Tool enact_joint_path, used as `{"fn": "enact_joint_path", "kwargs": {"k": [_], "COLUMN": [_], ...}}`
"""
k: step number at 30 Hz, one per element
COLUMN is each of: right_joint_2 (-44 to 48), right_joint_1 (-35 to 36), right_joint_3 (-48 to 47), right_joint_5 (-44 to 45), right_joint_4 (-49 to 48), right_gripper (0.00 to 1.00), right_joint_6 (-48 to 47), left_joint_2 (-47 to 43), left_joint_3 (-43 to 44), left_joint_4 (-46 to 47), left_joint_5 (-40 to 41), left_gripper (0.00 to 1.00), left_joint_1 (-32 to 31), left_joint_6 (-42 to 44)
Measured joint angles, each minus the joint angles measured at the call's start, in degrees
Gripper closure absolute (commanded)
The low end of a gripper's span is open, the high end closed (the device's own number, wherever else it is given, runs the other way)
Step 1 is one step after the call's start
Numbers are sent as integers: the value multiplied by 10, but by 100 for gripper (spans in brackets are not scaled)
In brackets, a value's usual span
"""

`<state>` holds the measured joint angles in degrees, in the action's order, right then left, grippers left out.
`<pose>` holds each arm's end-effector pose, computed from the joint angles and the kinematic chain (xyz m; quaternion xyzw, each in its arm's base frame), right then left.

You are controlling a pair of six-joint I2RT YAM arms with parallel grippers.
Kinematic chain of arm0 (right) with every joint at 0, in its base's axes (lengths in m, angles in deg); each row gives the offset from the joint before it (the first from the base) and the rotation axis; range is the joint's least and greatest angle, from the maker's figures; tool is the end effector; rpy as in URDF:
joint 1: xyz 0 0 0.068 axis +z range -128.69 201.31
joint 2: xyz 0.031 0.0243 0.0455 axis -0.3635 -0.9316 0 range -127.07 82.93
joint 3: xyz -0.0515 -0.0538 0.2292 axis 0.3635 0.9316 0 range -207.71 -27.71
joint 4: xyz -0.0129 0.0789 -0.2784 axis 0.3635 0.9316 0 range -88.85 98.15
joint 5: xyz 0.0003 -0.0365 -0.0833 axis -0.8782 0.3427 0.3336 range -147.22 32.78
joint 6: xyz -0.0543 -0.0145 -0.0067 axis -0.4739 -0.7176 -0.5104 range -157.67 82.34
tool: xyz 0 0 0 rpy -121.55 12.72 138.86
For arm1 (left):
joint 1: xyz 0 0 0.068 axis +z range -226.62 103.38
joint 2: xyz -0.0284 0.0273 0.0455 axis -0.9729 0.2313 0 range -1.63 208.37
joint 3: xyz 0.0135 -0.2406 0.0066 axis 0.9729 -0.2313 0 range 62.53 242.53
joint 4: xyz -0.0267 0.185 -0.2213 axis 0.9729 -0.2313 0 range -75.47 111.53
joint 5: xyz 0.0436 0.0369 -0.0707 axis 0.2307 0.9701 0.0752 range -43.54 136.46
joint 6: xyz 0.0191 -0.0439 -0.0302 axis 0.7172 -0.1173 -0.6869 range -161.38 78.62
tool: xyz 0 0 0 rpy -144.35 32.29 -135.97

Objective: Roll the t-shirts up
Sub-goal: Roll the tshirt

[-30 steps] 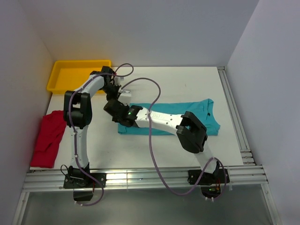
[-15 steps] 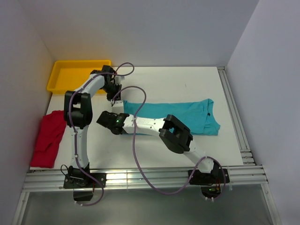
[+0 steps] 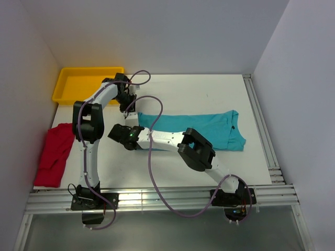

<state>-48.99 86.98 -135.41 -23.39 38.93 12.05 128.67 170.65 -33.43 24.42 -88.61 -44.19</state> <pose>0.2261 0.4464 0.1330 -0.0591 0.9291 0.0447 0.3623 0.4580 -0.1124 0.1336 0.0993 0.9705 -0.2025 0.0846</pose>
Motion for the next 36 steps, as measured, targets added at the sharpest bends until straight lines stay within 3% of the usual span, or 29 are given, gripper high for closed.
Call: {"fn": "enact_joint_path", "kwargs": {"k": [7, 20, 36], "right_joint_2": [-6, -20, 34], "right_joint_1": [5, 12, 8], "right_joint_3": [-7, -9, 108], "right_joint_5": [-6, -23, -110], "right_joint_4": [8, 14, -155], "right_gripper": [59, 99, 100], "right_joint_6": [-2, 11, 26], "left_joint_2": [0, 5, -2], "left_joint_3": [0, 5, -19], "left_joint_4": [-1, -6, 1], "left_joint_5": [1, 9, 90], "left_gripper": [100, 100, 100], "left_joint_1": [0, -1, -3], "left_joint_6": [0, 2, 28]}}
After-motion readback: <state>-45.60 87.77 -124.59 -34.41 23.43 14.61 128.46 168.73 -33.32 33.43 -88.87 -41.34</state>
